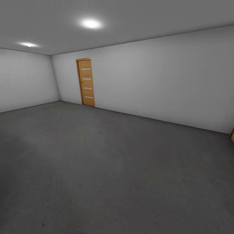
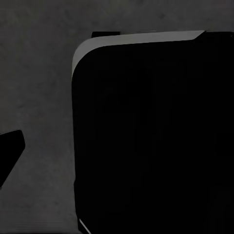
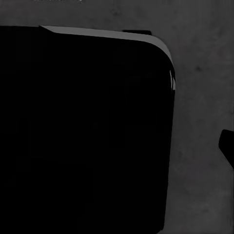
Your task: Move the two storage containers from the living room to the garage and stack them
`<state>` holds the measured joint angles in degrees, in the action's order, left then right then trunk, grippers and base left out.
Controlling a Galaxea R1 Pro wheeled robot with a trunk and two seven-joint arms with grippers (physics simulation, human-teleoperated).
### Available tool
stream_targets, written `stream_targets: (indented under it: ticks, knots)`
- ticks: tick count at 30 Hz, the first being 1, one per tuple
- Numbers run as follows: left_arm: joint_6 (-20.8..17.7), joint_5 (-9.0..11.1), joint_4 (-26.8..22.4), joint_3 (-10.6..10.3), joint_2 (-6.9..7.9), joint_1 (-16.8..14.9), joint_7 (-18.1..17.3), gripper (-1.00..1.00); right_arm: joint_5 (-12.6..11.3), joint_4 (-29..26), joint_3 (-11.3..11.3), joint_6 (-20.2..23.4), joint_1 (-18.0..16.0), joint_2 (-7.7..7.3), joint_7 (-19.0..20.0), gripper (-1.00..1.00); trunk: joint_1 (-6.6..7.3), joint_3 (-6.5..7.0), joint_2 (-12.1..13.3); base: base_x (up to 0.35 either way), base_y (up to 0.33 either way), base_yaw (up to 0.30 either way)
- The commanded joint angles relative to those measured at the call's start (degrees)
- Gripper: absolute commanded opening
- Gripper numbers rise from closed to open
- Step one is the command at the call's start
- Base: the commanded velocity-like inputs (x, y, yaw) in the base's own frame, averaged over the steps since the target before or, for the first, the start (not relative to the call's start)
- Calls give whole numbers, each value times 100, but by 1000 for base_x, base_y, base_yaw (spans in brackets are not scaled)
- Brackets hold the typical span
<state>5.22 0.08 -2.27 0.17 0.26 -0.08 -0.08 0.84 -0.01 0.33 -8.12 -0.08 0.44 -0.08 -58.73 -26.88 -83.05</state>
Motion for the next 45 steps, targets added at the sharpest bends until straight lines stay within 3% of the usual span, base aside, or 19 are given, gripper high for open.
stream_targets:
  ticks: [1,34,41,45]
  knots:
    - [13,1,-2,1,0,-1,-1,100,9,1,2,-16,-1,0,-1,100,0,-5,-3,0,0,272]
    - [8,-8,13,11,-46,-1,-23,100,12,1,14,-19,-1,0,-1,100,0,-5,-3,0,0,272]
    - [6,54,6,42,-32,-1,-7,100,10,1,11,-14,-1,0,-1,100,0,-5,-3,0,0,272]
    - [-22,315,-2,34,-35,-1,10,100,-17,1,6,-13,-1,-6,-1,100,0,-5,-3,95,0,162]
